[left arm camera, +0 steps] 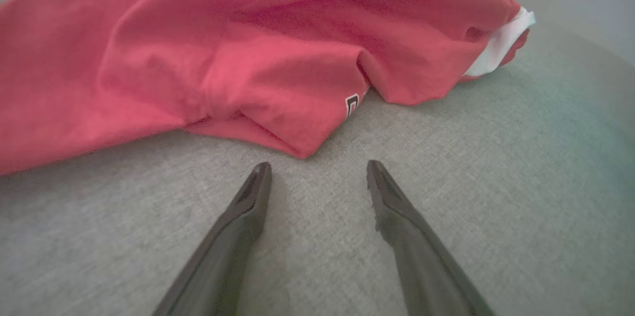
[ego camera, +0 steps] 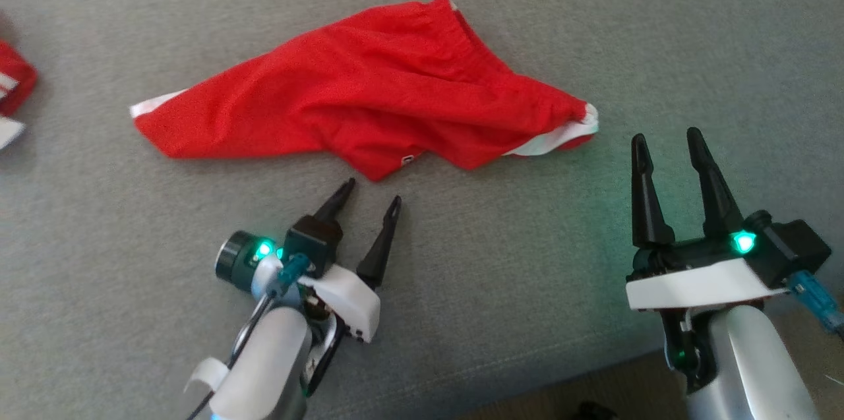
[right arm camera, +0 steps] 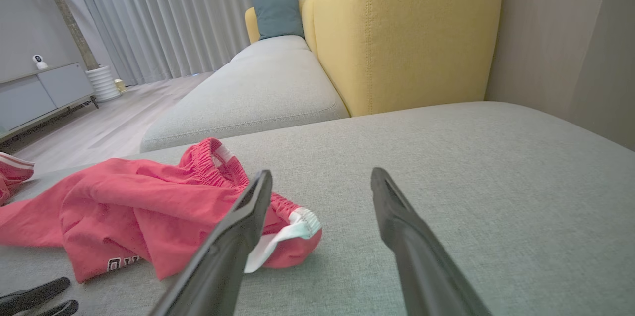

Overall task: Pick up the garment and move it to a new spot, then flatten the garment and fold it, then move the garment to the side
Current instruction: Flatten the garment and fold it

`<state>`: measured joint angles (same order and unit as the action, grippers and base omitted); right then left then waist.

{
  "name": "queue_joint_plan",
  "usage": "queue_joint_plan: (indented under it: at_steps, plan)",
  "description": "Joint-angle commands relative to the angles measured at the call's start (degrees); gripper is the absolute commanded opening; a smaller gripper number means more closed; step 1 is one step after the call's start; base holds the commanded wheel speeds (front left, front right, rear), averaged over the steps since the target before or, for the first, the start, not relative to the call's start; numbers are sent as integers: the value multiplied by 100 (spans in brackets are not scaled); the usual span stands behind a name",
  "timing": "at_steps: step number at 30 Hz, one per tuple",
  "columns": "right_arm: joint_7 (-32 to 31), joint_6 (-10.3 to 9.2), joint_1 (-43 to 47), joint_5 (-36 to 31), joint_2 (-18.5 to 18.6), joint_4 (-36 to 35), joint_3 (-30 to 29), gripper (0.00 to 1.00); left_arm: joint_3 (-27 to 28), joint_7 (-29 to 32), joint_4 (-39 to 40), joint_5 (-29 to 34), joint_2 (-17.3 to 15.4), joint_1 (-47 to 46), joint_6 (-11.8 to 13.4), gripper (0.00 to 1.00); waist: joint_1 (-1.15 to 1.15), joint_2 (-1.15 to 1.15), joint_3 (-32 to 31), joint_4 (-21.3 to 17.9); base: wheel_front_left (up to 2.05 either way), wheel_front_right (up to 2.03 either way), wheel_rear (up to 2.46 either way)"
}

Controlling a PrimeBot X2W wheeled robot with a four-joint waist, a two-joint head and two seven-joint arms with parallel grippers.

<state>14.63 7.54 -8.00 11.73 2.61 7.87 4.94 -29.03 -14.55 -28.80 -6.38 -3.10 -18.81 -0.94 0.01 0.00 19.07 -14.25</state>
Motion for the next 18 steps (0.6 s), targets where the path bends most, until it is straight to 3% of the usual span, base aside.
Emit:
queue_joint_plan:
  at_steps: [1, 8, 10, 11, 18]
  plan:
    - [37, -5, -195, 41, 27, -226, 136, 100, 140, -45, 104, -68, 22, -209, 47, 100, -1, 0, 81, -108, 0, 0, 0]
    - [37, -5, -226, 133, 27, -249, 178, 100, 186, -45, 39, -15, 22, -460, 148, 100, -1, 0, 108, -234, 0, 0, 0]
    - [37, -5, -218, 143, 27, -245, 180, 100, 167, -45, 24, 18, 18, -505, 147, 26, -1, 0, 102, -255, 0, 0, 0]
    - [37, -5, -214, 150, 27, -241, 182, 100, 147, -45, 24, 53, 10, -527, 149, 0, -1, 0, 97, -263, 0, 0, 0]
    - [37, -5, -171, 140, 27, -211, 81, 100, 127, -45, 597, 120, -47, -428, 113, 0, -1, 0, -25, -135, 0, 0, 0]
